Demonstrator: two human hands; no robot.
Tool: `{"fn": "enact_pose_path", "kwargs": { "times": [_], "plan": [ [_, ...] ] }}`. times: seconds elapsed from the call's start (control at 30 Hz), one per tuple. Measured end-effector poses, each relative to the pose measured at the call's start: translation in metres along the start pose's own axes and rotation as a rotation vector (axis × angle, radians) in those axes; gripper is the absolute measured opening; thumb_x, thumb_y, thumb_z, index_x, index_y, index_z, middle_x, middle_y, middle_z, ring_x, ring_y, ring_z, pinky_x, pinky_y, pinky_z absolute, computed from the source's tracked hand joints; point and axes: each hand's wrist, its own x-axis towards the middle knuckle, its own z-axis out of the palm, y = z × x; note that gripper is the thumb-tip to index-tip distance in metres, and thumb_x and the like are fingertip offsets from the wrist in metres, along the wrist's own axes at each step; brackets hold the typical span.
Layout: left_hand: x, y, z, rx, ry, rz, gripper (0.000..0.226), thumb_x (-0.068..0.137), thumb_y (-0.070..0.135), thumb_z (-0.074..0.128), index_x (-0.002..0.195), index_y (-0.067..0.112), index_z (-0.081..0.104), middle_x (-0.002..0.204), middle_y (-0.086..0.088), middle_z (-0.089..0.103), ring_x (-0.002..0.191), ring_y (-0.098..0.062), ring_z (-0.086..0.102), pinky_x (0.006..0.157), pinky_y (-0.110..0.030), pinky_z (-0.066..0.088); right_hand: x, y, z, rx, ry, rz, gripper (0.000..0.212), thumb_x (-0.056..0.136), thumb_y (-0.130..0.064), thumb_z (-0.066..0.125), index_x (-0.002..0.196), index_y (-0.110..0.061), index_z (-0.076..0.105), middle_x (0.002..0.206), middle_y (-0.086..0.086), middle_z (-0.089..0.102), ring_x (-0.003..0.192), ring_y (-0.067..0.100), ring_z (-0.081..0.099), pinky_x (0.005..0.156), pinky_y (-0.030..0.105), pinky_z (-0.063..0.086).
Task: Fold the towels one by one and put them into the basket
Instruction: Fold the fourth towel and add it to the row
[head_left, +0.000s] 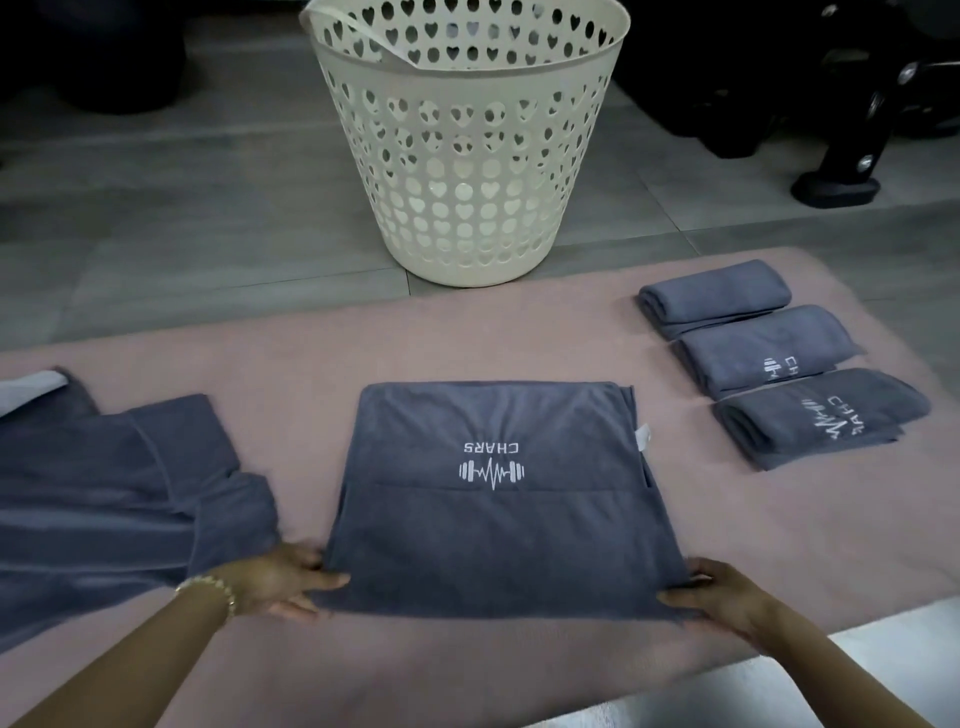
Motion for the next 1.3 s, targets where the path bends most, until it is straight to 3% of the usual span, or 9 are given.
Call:
{"fn": "enact_pose_path", "kwargs": {
  "times": [0.07, 0.17, 0.3, 0.43, 0.6, 0.87, 0.97, 1.13, 1.3],
  "plan": [
    [0.017, 0.008, -0.005, 0.243, 0.277, 0.114, 0.02, 0.086, 0.026, 0.067, 0.083, 0.011, 0.054, 0.082, -0.003, 0.059, 0.073, -0.02, 0.059, 0.062, -0.027, 0.049, 0.005, -0.011, 0.006, -0.147, 0.084, -0.106, 0.079, 0.03, -0.042, 0.094, 0.088, -0.001, 0.059, 0.079, 0.007, 0.061, 0.083, 0.024, 0.06, 0.071, 0.03, 0.049],
    [0.036, 0.027, -0.01, 0.417, 0.634, 0.464, 0.042, 0.083, 0.028, 0.07, 0.112, 0.005, 0.051, 0.111, -0.007, 0.054, 0.104, -0.024, 0.052, 0.09, -0.032, 0.043, 0.021, -0.033, 0.012, -0.301, 0.315, -0.229, 0.07, 0.072, -0.019, 0.08, 0.13, -0.009, 0.042, 0.125, 0.011, 0.048, 0.116, 0.033, 0.05, 0.098, 0.042, 0.043],
    [0.054, 0.044, 0.002, 0.82, 0.504, 0.632, 0.067, 0.089, 0.036, 0.06, 0.146, 0.016, 0.03, 0.147, -0.003, 0.037, 0.135, -0.023, 0.034, 0.113, -0.03, 0.025, 0.044, -0.057, 0.022, -0.633, 0.238, -0.52, 0.06, 0.082, -0.018, 0.07, 0.137, -0.015, 0.045, 0.141, 0.008, 0.043, 0.129, 0.027, 0.042, 0.11, 0.032, 0.03],
    [0.068, 0.052, 0.001, 1.018, 0.544, 0.507, 0.06, 0.088, 0.042, 0.057, 0.14, 0.021, 0.034, 0.139, -0.002, 0.043, 0.127, -0.021, 0.039, 0.102, -0.025, 0.031, 0.056, -0.061, 0.024, -0.89, 0.179, -0.41, 0.055, 0.085, -0.028, 0.064, 0.136, -0.02, 0.044, 0.135, 0.004, 0.045, 0.126, 0.024, 0.04, 0.108, 0.029, 0.03],
    [0.059, 0.058, -0.023, 0.577, 0.31, 0.49, 0.019, 0.074, 0.025, 0.079, 0.071, 0.025, 0.06, 0.081, 0.007, 0.058, 0.085, -0.012, 0.054, 0.068, -0.01, 0.038, 0.06, -0.066, 0.001, -0.576, 0.079, -0.343, 0.022, 0.065, -0.026, 0.078, 0.058, -0.029, 0.058, 0.075, 0.0, 0.055, 0.072, 0.016, 0.055, 0.068, 0.026, 0.044],
    [0.025, 0.084, -0.033, -0.322, -0.059, 0.431, 0.032, 0.066, 0.027, 0.078, 0.095, 0.014, 0.071, 0.092, -0.001, 0.073, 0.08, -0.006, 0.07, 0.06, -0.013, 0.051, 0.058, -0.097, -0.03, 0.143, -0.217, -0.259, 0.07, 0.051, -0.039, 0.089, 0.1, 0.004, 0.065, 0.097, 0.018, 0.07, 0.089, 0.024, 0.065, 0.076, 0.03, 0.054],
    [0.039, 0.11, -0.045, -0.391, 0.055, 0.493, 0.071, 0.042, 0.042, 0.092, 0.101, 0.009, 0.07, 0.1, -0.007, 0.073, 0.086, -0.013, 0.069, 0.067, -0.019, 0.055, 0.075, -0.126, -0.033, 0.214, -0.084, -0.301, 0.058, 0.057, -0.038, 0.088, 0.097, -0.001, 0.07, 0.096, 0.015, 0.071, 0.086, 0.022, 0.064, 0.072, 0.03, 0.053],
    [0.087, 0.147, -0.051, -0.436, 0.413, 0.553, 0.027, 0.085, 0.015, 0.068, 0.107, 0.001, 0.065, 0.095, -0.009, 0.069, 0.076, -0.01, 0.064, 0.066, -0.014, 0.053, 0.112, -0.166, -0.017, 0.228, 0.255, -0.346, 0.008, 0.085, -0.004, 0.066, 0.077, -0.004, 0.065, 0.055, -0.01, 0.066, 0.058, 0.006, 0.059, 0.049, 0.008, 0.047],
    [0.119, 0.134, -0.043, -0.243, 0.53, 0.443, 0.027, 0.089, 0.018, 0.064, 0.105, -0.003, 0.066, 0.1, -0.011, 0.066, 0.093, -0.022, 0.061, 0.081, -0.028, 0.049, 0.141, -0.156, -0.002, 0.072, 0.337, -0.245, 0.025, 0.084, -0.01, 0.07, 0.1, 0.006, 0.061, 0.094, 0.018, 0.063, 0.081, 0.025, 0.055, 0.065, 0.028, 0.048]
  ]
}}
